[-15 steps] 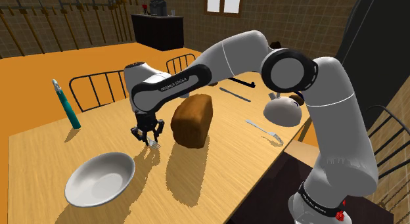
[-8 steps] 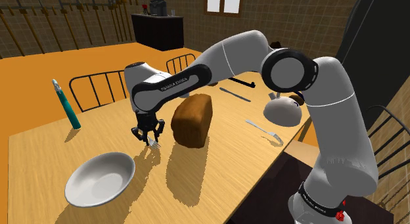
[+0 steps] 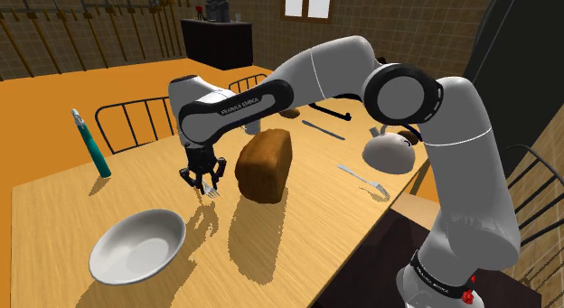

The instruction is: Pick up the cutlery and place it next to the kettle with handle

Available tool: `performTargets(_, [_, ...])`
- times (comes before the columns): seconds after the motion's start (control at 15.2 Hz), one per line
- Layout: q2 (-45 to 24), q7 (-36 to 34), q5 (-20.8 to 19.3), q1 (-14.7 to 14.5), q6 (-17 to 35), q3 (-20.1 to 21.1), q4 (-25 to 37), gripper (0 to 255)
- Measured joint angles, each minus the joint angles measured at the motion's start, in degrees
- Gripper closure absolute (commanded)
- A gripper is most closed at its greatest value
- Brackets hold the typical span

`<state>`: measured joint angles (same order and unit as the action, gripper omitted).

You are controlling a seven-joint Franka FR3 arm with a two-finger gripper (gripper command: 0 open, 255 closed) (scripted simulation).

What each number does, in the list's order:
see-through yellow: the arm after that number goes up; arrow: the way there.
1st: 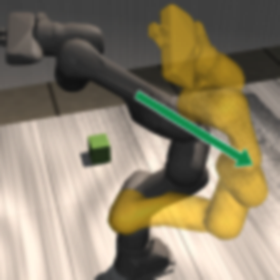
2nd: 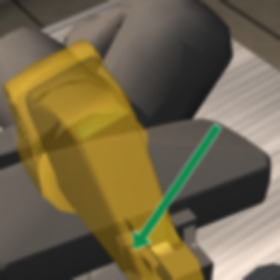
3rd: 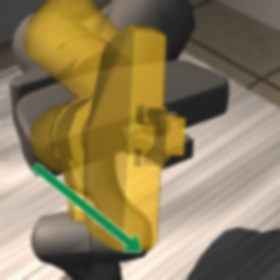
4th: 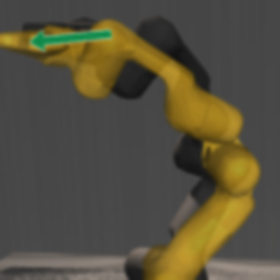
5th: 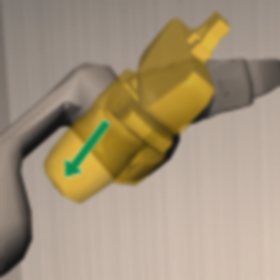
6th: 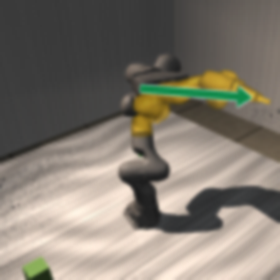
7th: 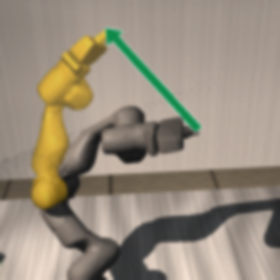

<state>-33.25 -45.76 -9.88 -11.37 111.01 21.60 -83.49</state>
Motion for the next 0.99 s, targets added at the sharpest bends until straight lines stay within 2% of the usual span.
performTargets(0.99, [2.24,0.52,1.0,-0.46,-10.55,0.65,8.5,255])
